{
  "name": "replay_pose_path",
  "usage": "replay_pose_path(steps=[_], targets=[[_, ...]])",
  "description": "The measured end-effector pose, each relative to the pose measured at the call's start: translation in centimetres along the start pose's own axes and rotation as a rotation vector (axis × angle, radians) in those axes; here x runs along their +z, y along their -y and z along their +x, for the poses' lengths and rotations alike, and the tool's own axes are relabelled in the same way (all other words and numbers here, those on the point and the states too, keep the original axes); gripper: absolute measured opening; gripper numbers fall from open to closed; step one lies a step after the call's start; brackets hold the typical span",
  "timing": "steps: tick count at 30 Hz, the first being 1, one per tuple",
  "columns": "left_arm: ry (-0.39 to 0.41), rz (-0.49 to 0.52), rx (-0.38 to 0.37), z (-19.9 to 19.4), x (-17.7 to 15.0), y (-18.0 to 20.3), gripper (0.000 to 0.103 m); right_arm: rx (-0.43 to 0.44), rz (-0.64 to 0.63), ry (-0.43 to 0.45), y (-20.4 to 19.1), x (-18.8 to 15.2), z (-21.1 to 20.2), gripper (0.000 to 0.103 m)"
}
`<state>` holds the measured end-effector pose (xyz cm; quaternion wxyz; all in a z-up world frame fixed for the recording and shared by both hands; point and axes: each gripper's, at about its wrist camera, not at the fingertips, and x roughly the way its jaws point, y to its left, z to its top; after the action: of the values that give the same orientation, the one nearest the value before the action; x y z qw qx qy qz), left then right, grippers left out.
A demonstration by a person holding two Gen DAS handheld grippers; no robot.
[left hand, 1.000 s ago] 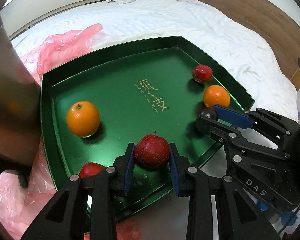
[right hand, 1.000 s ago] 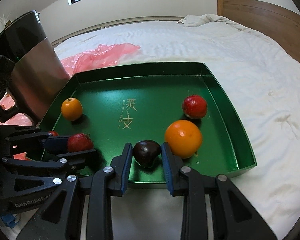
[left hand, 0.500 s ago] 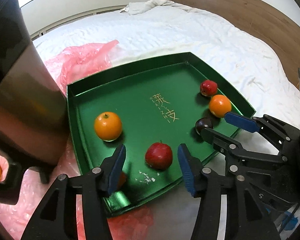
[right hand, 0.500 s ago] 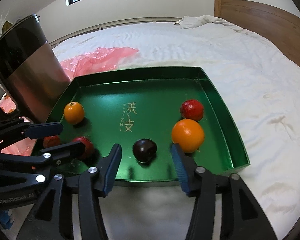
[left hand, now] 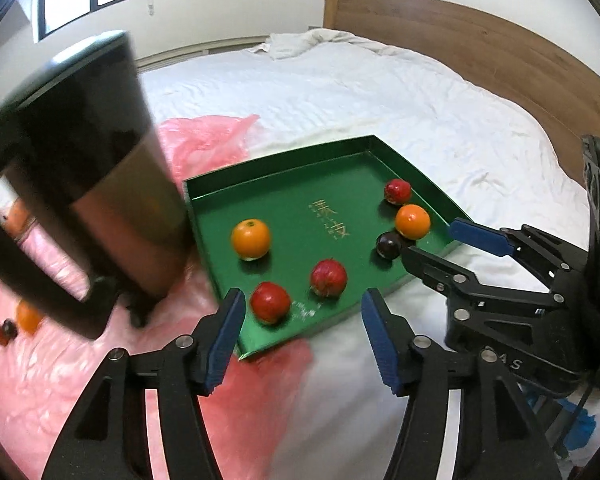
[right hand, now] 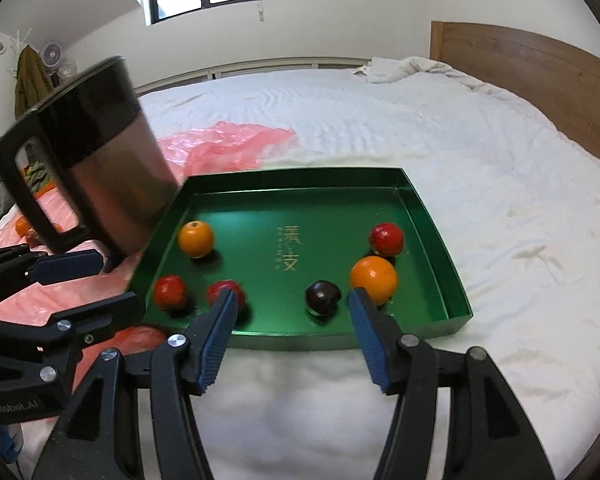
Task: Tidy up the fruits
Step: 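Withdraw both tools from the tray back over the remaining fruit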
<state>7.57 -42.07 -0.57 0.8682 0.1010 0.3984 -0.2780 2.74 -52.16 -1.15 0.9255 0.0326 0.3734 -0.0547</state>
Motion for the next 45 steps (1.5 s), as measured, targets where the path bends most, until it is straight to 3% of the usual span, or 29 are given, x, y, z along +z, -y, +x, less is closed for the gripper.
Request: replay_pose_path(steps=[17, 28, 37, 45], targets=[[0.055, -0.134, 0.144, -8.8, -5.6, -6.8, 0.064, 0.074, -0.086, 0.027, -7.8, -1.9, -5.6, 0.103], [0.135, -0.166, 0.255, -13.4, -10.0, -13.2, 0.065, 0.201, -0.139, 0.056, -15.2, -2.2, -7.8, 0.103], [0.116, -0.258, 0.310, -15.7, -13.7, -19.8, 0.065, 0.297, -0.229, 0.046, -22.5, -1.5, -6.9, 0.103], [0.084, -0.338, 0.371, -15.6, -15.5, -26.3, 0.065, 0.381, -0.309, 0.032, -29.0, 0.5, -3.5, 0.103]])
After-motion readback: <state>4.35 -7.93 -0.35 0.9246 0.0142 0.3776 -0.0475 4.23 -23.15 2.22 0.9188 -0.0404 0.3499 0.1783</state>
